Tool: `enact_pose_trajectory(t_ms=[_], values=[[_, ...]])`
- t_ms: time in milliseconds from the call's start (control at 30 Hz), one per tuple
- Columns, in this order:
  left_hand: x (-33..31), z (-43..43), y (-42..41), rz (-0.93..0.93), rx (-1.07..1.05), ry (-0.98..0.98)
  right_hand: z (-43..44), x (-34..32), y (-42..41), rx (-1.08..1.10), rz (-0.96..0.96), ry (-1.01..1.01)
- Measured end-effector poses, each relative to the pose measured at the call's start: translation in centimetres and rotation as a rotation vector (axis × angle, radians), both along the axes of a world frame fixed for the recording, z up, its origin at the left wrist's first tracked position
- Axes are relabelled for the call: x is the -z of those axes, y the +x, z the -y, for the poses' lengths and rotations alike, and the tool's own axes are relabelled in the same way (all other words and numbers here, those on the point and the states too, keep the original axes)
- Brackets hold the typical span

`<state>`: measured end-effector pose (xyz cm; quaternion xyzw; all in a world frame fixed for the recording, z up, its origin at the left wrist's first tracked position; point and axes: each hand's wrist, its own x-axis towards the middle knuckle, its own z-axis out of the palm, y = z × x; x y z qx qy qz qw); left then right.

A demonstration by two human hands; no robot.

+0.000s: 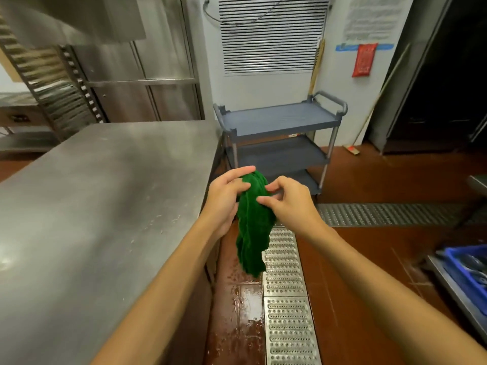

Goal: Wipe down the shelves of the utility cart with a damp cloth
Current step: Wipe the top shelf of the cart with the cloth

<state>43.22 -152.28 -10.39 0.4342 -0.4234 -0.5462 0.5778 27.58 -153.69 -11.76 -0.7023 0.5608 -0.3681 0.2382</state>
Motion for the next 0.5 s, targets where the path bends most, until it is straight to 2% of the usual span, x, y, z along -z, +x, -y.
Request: enact_pose_trajectory(t_ms=[300,500], values=[[-0.5,11.3,1.3,0.106,0.107,-0.103,9.9,-2.3,-1.2,0.026,0.154,0.111],[-0.8,17.0,1.8,0.195,0.167,-0.074,14.8,-2.5,-3.0,0.004,0.395,0.217]])
